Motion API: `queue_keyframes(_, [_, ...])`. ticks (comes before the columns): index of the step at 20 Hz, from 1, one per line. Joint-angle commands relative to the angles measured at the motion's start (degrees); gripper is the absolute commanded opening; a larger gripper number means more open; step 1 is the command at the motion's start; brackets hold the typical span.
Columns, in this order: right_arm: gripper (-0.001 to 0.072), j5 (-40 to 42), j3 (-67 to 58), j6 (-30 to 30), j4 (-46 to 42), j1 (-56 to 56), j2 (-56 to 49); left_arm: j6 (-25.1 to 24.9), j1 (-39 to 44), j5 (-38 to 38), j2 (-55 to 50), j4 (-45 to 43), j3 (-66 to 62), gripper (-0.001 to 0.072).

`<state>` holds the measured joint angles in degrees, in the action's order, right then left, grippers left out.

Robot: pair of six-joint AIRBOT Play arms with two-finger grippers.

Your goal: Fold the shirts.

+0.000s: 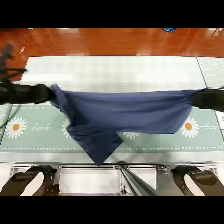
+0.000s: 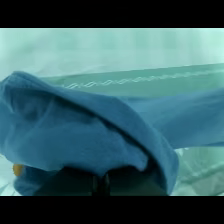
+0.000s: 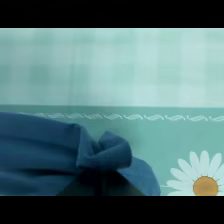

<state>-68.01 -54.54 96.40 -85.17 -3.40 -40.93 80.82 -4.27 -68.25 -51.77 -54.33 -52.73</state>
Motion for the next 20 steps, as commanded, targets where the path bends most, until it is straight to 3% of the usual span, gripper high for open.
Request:
queue_keyframes(1, [0.0030, 12.31, 5.27, 0.20, -1.18, 2.49, -12.81, -0.87, 0.02, 12.92, -10.93, 3.10, 5.81, 0.0017])
queue_keyframes(3, [0.0030, 16.02, 2.43, -0.76, 2.56, 6.95, -22.10, -0.87, 0.02, 15.85, -17.38, 6.40, 3.10, 0.0016])
queue_keyframes(7, [0.0033, 14.84, -6.43, -9.33, 17.33, 12.41, -37.44, -0.85, 1.27, 16.79, -25.88, 9.81, -3.56, 0.0024])
queue_keyframes(8, [0.0120, 14.56, -8.00, -9.75, 20.35, 12.94, -39.74, -0.83, 1.84, 16.65, -27.15, 9.79, -4.63, 0.0138])
queue_keyframes(9, [0.0374, 12.55, -9.94, -11.19, 22.38, 13.31, -41.59, -0.87, 1.92, 15.58, -27.89, 9.75, -5.51, 0.0477])
queue_keyframes(10, [0.0411, 8.76, -12.41, -13.99, 22.36, 13.29, -42.84, -2.12, 1.44, 13.07, -28.06, 8.46, -6.78, 0.0511])
queue_keyframes(13, [0.0410, -0.02, -19.19, -12.94, 12.02, 14.88, -41.57, -2.97, -4.31, 0.85, -27.04, 0.42, -12.74, 0.0509])
queue_keyframes(15, [0.0406, -1.55, -19.45, -11.91, 9.16, 19.78, -37.90, -3.10, -9.97, -4.87, -23.61, -1.68, -12.61, 0.0509])
queue_keyframes(18, [0.0405, -1.42, -10.47, -12.22, 17.59, 28.96, -32.59, -3.82, -16.57, -5.35, -15.34, -2.43, -1.49, 0.0509])
queue_keyframes(20, [0.0405, 1.16, 1.18, -16.98, 26.67, 32.46, -28.37, -3.17, -18.32, -5.31, -10.62, -0.72, 10.01, 0.0509])
